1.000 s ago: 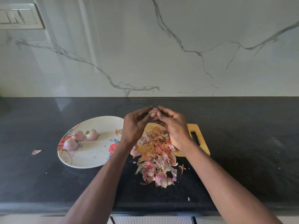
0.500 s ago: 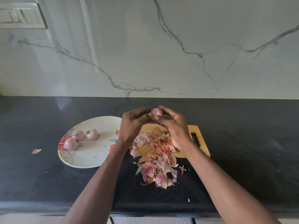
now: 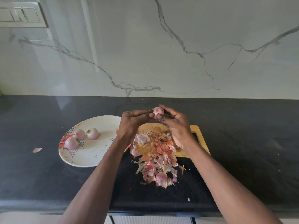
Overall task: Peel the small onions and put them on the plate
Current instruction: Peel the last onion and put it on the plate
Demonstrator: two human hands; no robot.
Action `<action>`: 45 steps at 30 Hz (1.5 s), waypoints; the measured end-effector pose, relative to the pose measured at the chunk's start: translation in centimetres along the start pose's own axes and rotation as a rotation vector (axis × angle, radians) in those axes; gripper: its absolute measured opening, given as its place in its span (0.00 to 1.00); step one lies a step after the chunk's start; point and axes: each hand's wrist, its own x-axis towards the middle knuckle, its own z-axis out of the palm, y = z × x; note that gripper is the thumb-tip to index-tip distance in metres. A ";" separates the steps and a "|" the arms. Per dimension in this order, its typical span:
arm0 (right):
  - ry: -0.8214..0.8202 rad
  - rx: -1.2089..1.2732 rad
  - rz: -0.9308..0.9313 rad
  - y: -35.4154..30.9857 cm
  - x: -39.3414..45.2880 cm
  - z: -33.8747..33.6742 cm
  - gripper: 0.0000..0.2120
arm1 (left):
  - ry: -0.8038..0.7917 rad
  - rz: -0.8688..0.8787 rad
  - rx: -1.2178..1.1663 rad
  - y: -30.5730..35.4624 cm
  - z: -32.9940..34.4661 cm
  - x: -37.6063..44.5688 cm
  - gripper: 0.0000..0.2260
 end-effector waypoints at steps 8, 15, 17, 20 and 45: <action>-0.002 0.020 0.046 0.3 0.2 -0.2 0.25 | 0.031 -0.021 0.002 -0.2 -0.3 0.3 0.05; 0.015 0.022 0.031 0.7 0.3 0.0 0.23 | 0.107 0.044 0.123 -0.6 -0.2 0.3 0.06; 0.037 0.006 0.025 0.8 0.4 0.1 0.22 | 0.087 0.047 0.135 -0.6 -0.2 0.3 0.06; 0.043 -0.046 0.024 0.9 0.4 0.0 0.21 | 0.034 0.013 0.119 -0.5 -0.4 0.2 0.06; -0.137 0.187 0.153 0.8 0.5 -0.1 0.18 | 0.116 0.044 0.217 -0.8 -0.9 0.4 0.07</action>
